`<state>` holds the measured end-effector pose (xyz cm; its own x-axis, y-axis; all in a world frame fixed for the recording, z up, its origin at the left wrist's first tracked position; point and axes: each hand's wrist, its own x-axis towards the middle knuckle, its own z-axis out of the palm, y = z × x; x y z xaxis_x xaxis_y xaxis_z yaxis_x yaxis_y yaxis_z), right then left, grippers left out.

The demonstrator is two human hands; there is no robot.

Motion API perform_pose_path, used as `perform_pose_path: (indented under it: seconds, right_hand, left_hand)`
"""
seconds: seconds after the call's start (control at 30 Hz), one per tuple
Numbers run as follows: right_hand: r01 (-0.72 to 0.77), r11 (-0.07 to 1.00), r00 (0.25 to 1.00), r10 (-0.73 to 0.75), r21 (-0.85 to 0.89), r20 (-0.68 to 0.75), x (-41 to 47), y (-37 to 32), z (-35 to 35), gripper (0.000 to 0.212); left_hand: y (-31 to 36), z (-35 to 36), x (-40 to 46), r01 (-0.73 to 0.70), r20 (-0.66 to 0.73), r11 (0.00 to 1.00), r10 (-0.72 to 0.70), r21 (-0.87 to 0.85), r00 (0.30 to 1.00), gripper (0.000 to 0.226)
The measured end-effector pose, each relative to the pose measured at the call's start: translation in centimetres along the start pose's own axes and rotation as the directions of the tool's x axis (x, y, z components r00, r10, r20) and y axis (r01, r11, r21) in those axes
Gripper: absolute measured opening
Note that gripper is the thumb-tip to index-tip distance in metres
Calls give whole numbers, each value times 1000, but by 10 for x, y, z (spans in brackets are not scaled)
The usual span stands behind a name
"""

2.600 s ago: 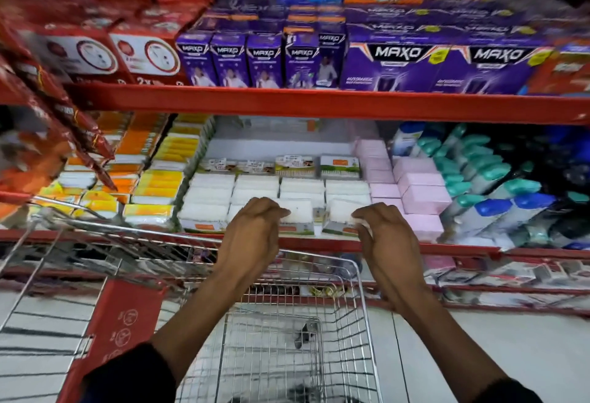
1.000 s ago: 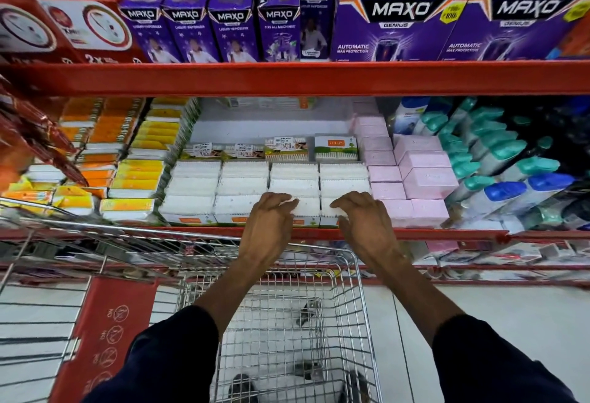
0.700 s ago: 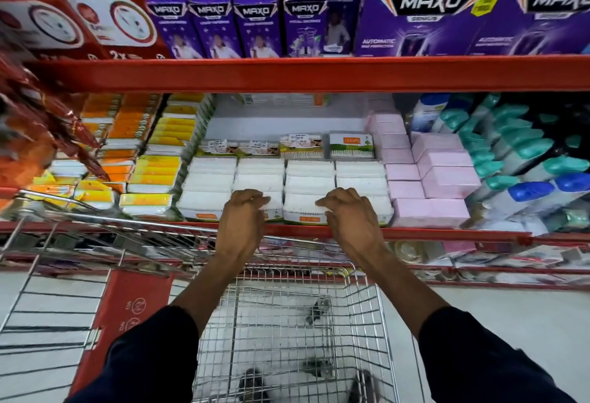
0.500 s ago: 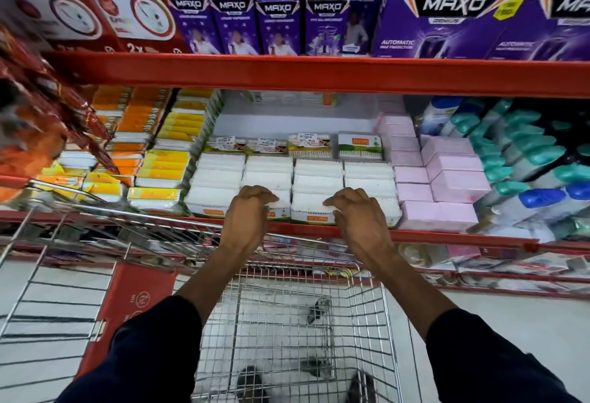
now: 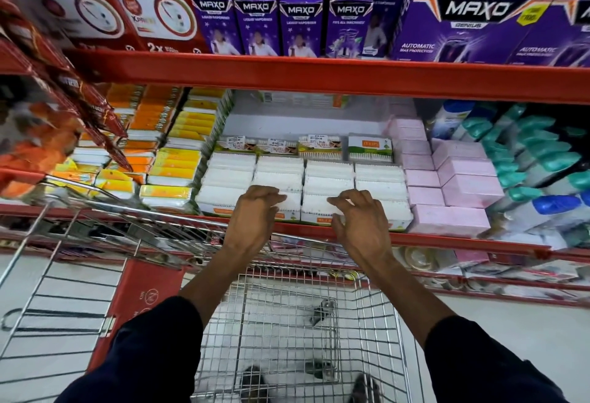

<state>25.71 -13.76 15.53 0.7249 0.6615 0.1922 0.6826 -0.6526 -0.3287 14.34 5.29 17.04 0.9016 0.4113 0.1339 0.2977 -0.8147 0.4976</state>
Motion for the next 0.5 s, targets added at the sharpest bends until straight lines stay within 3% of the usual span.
perform_pose_path:
  seconds: [0.17, 0.4, 0.5]
  right_hand:
    - [83, 996, 996, -84, 39, 24, 7, -20, 11, 34]
    - [44, 999, 999, -44, -24, -4, 7, -28, 20, 36]
    - [102, 994, 994, -104, -35, -33, 6, -37, 24, 41]
  left_hand:
    - [-27, -10, -12, 108, -99, 982, -94, 156, 991, 31]
    - [-36, -13, -19, 91, -44, 970, -83, 227, 996, 39]
    - [-40, -14, -21, 74, -21, 971, -71, 227, 997, 37]
